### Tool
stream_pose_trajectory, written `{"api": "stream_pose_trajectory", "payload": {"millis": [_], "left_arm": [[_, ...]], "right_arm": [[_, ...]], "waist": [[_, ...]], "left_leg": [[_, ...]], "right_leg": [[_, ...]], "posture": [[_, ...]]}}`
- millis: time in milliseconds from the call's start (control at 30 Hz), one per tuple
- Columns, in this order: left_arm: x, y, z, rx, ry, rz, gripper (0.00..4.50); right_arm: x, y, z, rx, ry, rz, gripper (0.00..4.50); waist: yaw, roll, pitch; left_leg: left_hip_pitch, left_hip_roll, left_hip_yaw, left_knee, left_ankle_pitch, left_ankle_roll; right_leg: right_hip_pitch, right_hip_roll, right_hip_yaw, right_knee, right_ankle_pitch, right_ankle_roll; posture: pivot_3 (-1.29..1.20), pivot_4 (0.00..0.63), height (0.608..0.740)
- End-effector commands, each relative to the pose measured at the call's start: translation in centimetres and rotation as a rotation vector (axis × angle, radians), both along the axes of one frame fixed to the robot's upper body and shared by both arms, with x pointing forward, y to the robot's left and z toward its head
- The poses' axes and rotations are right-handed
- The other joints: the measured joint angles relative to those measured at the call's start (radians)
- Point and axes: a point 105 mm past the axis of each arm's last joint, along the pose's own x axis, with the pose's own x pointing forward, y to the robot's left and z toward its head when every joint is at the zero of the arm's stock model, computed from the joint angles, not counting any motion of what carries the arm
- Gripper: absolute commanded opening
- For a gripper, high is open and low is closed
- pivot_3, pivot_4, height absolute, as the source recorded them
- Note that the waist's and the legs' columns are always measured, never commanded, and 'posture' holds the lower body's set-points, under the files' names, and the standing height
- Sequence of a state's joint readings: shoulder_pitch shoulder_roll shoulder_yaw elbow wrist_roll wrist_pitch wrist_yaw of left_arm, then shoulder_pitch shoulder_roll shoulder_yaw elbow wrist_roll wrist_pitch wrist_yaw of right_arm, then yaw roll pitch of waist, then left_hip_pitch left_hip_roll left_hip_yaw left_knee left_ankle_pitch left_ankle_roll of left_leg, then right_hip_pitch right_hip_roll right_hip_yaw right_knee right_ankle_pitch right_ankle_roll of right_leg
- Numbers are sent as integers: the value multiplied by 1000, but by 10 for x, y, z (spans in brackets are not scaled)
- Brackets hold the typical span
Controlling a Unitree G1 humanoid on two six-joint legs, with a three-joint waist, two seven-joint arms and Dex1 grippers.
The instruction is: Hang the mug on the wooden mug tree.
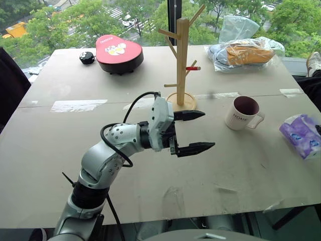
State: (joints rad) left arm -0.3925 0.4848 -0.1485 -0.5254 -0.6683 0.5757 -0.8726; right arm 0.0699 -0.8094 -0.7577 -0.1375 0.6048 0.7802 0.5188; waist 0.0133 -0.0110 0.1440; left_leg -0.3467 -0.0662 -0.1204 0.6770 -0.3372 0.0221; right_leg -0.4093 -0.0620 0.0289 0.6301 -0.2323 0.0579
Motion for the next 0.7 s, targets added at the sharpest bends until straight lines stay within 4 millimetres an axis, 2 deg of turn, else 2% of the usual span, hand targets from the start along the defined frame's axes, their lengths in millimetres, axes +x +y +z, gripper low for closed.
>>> {"api": "stream_pose_trajectory", "payload": {"millis": [33, 67, 100, 167, 233, 367, 567, 700], "left_arm": [[-1, 2, 5, -7, -25, -10, 4500], [-1, 2, 4, -4, -24, -9, 4500], [-1, 2, 3, 0, -22, -8, 4500], [0, 3, -2, 29, -17, -5, 4500], [2, 4, -6, 60, -17, 0, 4500], [8, 2, -9, 89, -22, 26, 4500], [10, -1, -6, 97, -34, 45, 4500], [10, 0, -5, 99, -39, 53, 4500]], "right_arm": [[1, 0, 33, -54, -158, 6, 2845], [3, 4, 38, -43, -203, 16, 3155], [4, 10, 40, -9, -235, 33, 3731], [7, 38, 35, 54, -236, 140, 4428], [9, 71, 20, 106, -191, 251, 4428], [17, 107, -5, 168, -148, 275, 4428], [39, 119, -36, 145, -99, 168, 4428], [52, 117, -42, 118, -107, 127, 4428]], "waist": [[0, 0, 0], [-1, 0, 0], [-2, 0, 0], [-1, 0, 0], [-1, 0, 0], [-1, 0, 0], [1, 0, 0], [-1, 0, 0]], "left_leg": [[0, 0, 0, 0, 0, 0], [0, 0, 0, 0, 0, 0], [0, 0, 0, 0, 0, 0], [0, 0, 0, 0, 0, 0], [0, 1, -1, 0, 0, 0], [0, 1, -1, 0, 0, 0], [0, -1, -2, 1, 0, 0], [0, -1, -2, 1, 0, 0]], "right_leg": [[0, 0, 0, 0, 0, 0], [0, 0, 0, 0, 0, 0], [0, 0, 0, 0, 0, 0], [0, 0, 0, 0, 0, 0], [0, 0, 0, 0, 0, 0], [0, -1, -1, 0, 0, 0], [0, -1, -1, 0, 0, 0], [-1, 0, -1, 0, 0, 0]], "posture": [[0, 150, 740], [0, 150, 740], [0, 150, 740], [0, 150, 740], [0, 150, 740], [0, 150, 740], [0, 150, 740], [0, 150, 740]]}}
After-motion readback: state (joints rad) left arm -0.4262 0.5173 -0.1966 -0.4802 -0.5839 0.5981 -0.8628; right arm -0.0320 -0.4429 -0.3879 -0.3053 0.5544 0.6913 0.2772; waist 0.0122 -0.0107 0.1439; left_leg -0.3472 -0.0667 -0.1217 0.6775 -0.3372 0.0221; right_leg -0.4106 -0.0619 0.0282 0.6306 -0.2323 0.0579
